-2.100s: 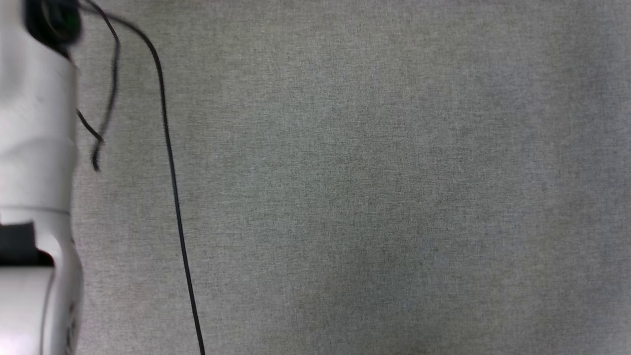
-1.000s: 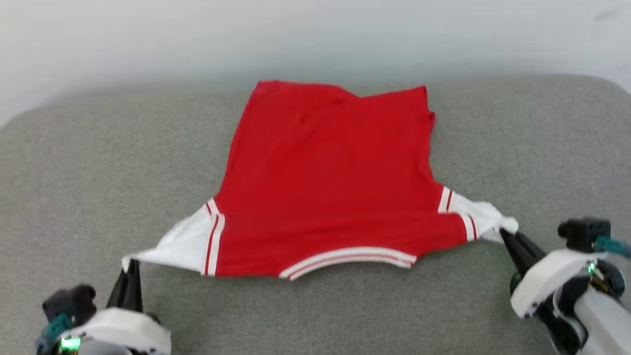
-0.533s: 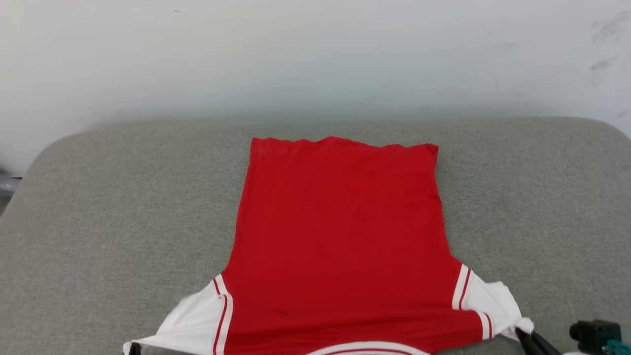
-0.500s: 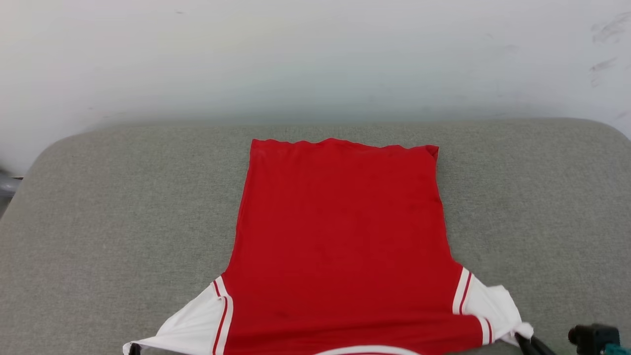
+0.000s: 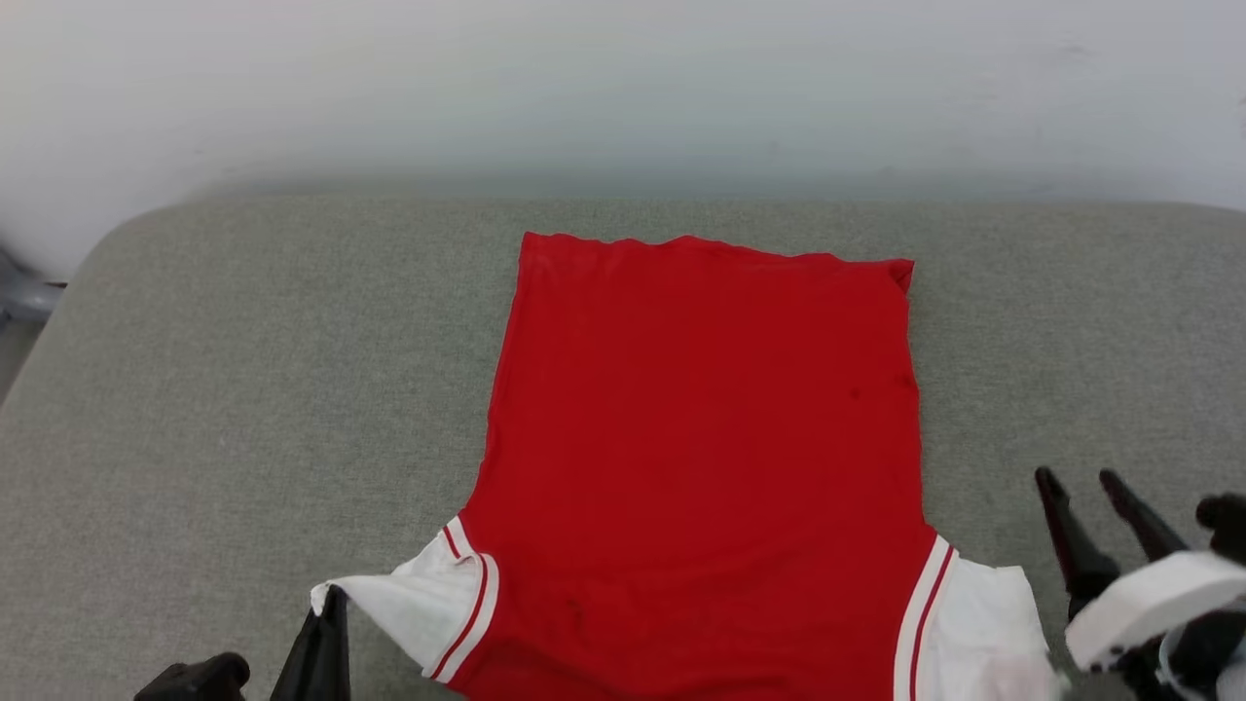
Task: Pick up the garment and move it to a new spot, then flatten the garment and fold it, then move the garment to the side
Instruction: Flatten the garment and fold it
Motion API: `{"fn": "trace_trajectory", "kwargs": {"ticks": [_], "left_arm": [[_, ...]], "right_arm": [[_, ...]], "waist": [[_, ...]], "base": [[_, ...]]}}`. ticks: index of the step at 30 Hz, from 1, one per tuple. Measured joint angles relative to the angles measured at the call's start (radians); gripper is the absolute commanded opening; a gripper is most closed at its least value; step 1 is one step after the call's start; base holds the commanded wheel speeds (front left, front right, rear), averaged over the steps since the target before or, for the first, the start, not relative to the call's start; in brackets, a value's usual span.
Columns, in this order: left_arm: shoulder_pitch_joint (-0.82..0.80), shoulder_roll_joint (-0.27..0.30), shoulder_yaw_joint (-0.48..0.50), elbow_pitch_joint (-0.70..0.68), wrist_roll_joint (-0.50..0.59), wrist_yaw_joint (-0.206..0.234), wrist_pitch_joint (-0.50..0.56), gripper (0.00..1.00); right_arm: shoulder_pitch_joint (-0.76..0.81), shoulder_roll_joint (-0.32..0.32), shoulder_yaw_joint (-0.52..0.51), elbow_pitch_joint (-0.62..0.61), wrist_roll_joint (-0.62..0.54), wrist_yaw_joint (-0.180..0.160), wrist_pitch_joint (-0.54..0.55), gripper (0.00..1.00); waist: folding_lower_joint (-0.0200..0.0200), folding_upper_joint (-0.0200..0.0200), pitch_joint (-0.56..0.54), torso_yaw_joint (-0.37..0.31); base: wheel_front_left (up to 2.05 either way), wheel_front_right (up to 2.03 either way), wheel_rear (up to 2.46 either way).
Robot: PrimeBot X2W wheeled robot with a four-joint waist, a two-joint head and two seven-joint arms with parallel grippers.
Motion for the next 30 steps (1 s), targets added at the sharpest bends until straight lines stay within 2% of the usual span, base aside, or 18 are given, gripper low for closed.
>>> {"fn": "trace_trajectory", "kwargs": {"ticks": [3, 8, 15, 20, 25, 30], "left_arm": [[-0.044, -0.007, -0.026, -0.009, 0.013, -0.014, -0.006, 0.00], [-0.125, -0.029, -0.070, -0.009, 0.032, -0.039, -0.029, 0.00], [-0.221, -0.069, -0.116, 0.032, 0.041, -0.082, -0.080, 0.00], [-0.290, -0.095, -0.142, 0.070, 0.049, -0.113, -0.106, 0.00], [-0.352, -0.120, -0.156, 0.100, 0.053, -0.138, -0.128, 0.00], [-0.384, -0.141, -0.160, 0.136, 0.055, -0.161, -0.141, 0.00]], "right_arm": [[-0.127, -0.009, -0.036, 0.044, 0.015, 0.000, 0.031, 1.00], [-0.365, -0.063, -0.056, 0.195, 0.052, 0.000, 0.106, 1.00], [-0.689, -0.140, 0.002, 0.428, 0.084, 0.000, 0.374, 1.00], [-0.868, -0.181, 0.021, 0.531, 0.074, 0.000, 0.546, 1.00], [-0.992, -0.196, 0.036, 0.591, 0.041, 0.000, 0.645, 1.00], [-1.031, -0.210, 0.055, 0.667, 0.018, 0.001, 0.776, 1.00]], "waist": [[0.0001, 0.0000, 0.038, 0.016], [0.0002, 0.0000, 0.113, 0.055], [0.0003, 0.0000, 0.224, 0.132], [0.0002, 0.0000, 0.299, 0.188], [0.0003, 0.0000, 0.378, 0.235], [0.0001, -0.0001, 0.439, 0.275]], "base": [[0.00, 0.00, 0.00], [0.00, 0.00, 0.00], [0.00, 0.00, 0.00], [0.00, 0.00, 0.00], [0.00, 0.00, 0.00], [0.00, 0.00, 0.00]]}}
